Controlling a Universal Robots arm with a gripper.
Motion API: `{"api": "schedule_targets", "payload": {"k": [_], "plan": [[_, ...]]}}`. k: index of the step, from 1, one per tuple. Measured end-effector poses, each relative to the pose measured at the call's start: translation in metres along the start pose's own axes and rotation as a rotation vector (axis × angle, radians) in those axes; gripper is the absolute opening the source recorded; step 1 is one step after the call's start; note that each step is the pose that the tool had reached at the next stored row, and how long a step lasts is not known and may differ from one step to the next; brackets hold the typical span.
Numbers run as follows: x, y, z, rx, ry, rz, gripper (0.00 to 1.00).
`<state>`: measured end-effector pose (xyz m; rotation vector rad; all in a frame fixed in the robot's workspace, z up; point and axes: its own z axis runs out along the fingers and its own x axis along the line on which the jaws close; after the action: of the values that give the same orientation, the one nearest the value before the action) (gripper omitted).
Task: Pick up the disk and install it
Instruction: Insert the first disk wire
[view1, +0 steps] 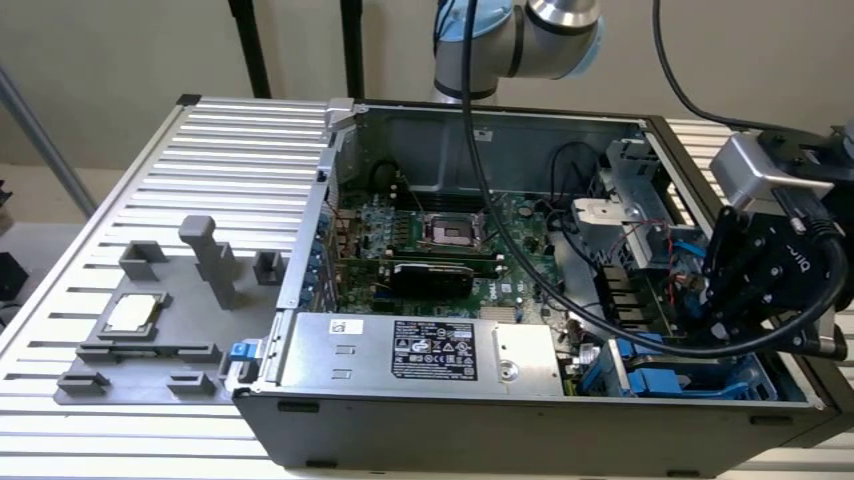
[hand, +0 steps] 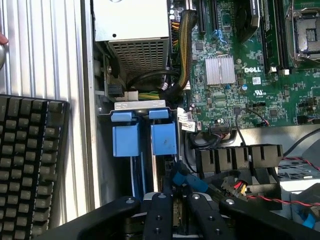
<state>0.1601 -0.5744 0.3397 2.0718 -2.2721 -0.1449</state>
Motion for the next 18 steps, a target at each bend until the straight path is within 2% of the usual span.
{"api": "schedule_targets", "payload": {"k": [10, 18], "plan": [[-0.0003, -0.0026, 0.0020, 0.0000, 0.0003, 0.000, 0.17], [-0.0002, -0.0033, 0.0081, 0.0000, 0.0006, 0.000, 0.17]]}}
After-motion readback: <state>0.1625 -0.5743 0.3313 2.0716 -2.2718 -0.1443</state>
